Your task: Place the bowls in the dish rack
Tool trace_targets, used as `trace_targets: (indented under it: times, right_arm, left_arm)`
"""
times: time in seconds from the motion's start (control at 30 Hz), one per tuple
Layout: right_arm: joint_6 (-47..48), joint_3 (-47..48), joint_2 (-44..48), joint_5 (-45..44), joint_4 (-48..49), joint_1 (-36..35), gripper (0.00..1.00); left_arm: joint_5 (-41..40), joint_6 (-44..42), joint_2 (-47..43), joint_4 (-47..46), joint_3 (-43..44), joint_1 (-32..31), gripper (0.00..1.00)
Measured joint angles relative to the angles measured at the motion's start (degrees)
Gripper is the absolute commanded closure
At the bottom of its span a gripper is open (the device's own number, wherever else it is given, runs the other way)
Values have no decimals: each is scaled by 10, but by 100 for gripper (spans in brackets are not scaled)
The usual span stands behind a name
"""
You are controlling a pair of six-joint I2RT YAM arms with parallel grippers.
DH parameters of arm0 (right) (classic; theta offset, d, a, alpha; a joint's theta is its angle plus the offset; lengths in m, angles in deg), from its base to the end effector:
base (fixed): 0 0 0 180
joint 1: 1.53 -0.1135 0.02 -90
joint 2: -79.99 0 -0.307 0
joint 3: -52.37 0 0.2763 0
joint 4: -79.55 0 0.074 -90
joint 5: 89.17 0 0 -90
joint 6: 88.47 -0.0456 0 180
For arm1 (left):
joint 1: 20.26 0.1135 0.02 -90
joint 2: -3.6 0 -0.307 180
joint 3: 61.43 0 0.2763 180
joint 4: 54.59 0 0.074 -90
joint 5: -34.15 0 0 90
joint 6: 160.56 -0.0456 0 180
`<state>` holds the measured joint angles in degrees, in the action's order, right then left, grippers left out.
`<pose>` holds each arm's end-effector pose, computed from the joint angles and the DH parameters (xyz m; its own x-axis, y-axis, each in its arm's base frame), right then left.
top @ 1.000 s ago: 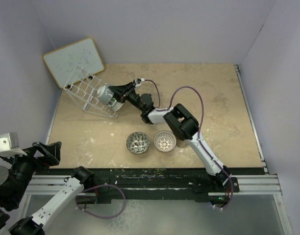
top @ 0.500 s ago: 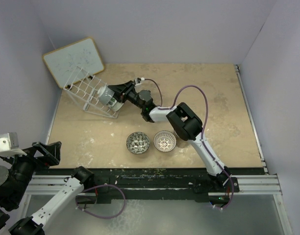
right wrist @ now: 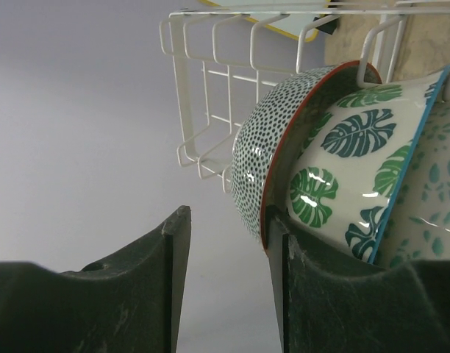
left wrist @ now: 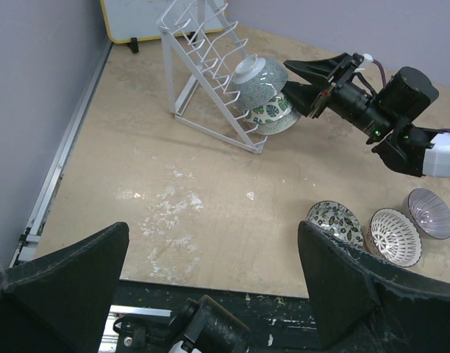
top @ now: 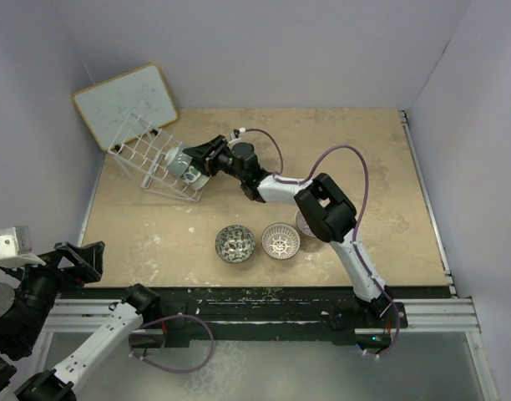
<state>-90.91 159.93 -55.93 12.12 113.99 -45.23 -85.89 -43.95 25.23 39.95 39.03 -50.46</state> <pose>0.4289 0.4222 0.2084 -0.8208 0.5708 0.0216 -0.0417 -0.0976 0.9944 -0.0772 0.0713 0.4670 -0.2177 -0.3219 -0.9214 -0.0879 0.9467 -0.3100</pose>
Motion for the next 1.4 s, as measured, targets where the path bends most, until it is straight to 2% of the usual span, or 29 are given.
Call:
trace_targets:
  times: [0.47, 0.93, 1.4]
  right_arm:
    - [45, -37, 42, 1, -33, 0, 52]
    - [88, -116, 165, -16, -61, 0, 52]
    - [147, -150, 171, -54, -151, 21, 51]
  left_arm:
    - [0, 9, 0, 0, 0, 0, 1]
    - [4, 9, -4, 0, 0, 0, 1]
    - [5, 9, -6, 0, 0, 0, 1]
